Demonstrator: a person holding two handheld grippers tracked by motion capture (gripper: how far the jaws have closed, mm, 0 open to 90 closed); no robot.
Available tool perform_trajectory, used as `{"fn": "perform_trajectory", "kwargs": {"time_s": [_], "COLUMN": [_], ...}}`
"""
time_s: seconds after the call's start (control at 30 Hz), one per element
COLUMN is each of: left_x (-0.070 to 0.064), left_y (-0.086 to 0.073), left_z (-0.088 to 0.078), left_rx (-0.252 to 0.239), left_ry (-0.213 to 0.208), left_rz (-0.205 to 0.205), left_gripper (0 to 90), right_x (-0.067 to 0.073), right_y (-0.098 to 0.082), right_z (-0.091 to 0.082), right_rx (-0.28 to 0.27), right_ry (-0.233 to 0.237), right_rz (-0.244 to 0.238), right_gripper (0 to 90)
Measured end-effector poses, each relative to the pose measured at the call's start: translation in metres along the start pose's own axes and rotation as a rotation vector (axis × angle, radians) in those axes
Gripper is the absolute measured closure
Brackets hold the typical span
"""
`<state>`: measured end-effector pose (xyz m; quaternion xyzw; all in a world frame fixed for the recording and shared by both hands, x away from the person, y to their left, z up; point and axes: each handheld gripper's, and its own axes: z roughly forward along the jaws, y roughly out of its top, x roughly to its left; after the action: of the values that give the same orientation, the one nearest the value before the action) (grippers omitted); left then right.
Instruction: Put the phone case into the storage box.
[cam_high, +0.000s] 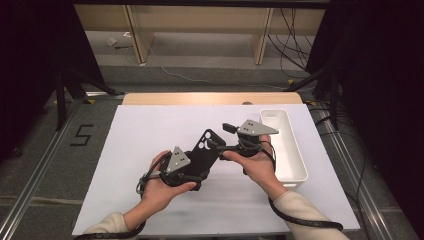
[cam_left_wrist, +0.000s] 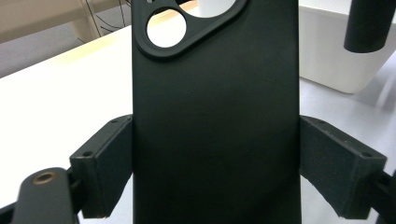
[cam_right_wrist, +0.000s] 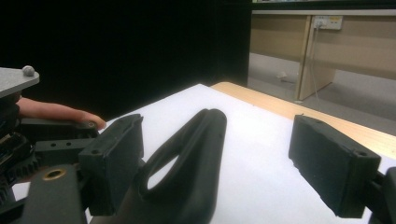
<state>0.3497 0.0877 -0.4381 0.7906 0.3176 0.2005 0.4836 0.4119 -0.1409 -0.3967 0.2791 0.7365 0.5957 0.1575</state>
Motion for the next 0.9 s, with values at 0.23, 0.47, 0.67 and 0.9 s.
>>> {"fn": "perform_trajectory", "kwargs": {"time_s": [0.23,0.47,0.67,0.9], "left_x": [-0.002,-0.005,-0.005,-0.005], "left_y": [0.0,-0.001,-0.001,-0.002], "left_z": [0.002,0.003,0.004,0.005], "left_rx": [-0.001,0.003,0.003,0.002], "left_ry": [-0.002,0.012,0.011,0.002], "left_rz": [0.007,0.034,0.035,0.034], "left_gripper": [15.1,15.1,15.1,15.1], "right_x": [0.001,0.003,0.003,0.003], "right_y": [0.0,-0.001,-0.001,-0.001], "right_z": [0.009,0.016,0.018,0.021], "right_rx": [0.009,0.024,0.026,0.035], "right_ry": [0.009,0.027,0.027,0.039], "right_rz": [0.013,0.026,0.036,0.05], "right_gripper": [23.5,30.3,36.2,42.1]}}
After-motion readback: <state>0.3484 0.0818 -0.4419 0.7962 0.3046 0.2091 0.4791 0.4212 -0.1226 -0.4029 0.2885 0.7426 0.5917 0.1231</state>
